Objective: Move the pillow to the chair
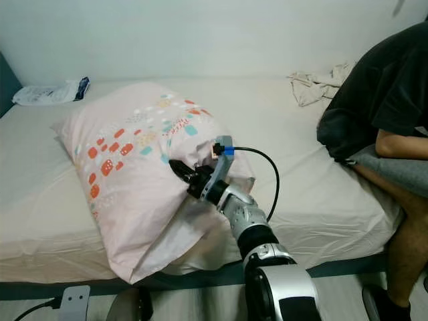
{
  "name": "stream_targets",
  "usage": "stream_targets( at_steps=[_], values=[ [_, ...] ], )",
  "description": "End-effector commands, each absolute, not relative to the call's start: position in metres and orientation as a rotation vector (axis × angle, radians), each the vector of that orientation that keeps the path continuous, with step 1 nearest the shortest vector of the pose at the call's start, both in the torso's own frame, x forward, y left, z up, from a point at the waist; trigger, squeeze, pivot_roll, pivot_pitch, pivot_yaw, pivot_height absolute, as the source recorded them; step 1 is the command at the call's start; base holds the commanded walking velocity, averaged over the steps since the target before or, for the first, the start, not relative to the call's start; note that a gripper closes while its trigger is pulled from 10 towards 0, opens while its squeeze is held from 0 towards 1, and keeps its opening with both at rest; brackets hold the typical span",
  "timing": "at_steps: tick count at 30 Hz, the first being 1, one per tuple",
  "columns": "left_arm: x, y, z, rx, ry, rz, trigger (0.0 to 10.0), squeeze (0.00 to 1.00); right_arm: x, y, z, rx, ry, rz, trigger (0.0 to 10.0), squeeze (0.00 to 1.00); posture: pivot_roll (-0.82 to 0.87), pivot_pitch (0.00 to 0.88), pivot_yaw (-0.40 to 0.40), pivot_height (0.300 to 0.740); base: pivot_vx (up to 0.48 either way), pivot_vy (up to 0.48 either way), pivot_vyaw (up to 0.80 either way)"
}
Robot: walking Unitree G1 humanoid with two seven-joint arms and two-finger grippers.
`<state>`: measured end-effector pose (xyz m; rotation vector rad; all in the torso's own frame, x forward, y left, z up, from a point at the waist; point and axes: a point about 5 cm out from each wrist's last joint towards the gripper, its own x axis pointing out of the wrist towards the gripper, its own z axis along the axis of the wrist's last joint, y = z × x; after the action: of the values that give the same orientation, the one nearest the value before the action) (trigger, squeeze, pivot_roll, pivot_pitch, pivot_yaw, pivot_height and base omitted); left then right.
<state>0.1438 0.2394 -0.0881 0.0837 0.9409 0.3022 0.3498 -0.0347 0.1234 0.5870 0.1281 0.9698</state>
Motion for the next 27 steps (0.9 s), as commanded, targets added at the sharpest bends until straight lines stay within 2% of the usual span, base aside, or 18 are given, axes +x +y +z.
stream_targets(
  at_steps=[1,27],
  values=[
    [0.136,0.2272,-0.0946,0.063,0.986,0.263,10.0,0.0,0.3361,-0.0236,0.1066,0.652,0.173,0.994,10.0,0.0,0.0,0.039,-0.015,0.53,0.0,0.0,0.0],
    [0.1342,0.2276,-0.0957,0.044,1.005,0.292,10.0,0.0,0.3372,-0.0227,0.109,0.647,0.153,1.007,10.0,0.0,0.0,0.034,-0.02,0.64,0.0,0.0,0.0]
  ],
)
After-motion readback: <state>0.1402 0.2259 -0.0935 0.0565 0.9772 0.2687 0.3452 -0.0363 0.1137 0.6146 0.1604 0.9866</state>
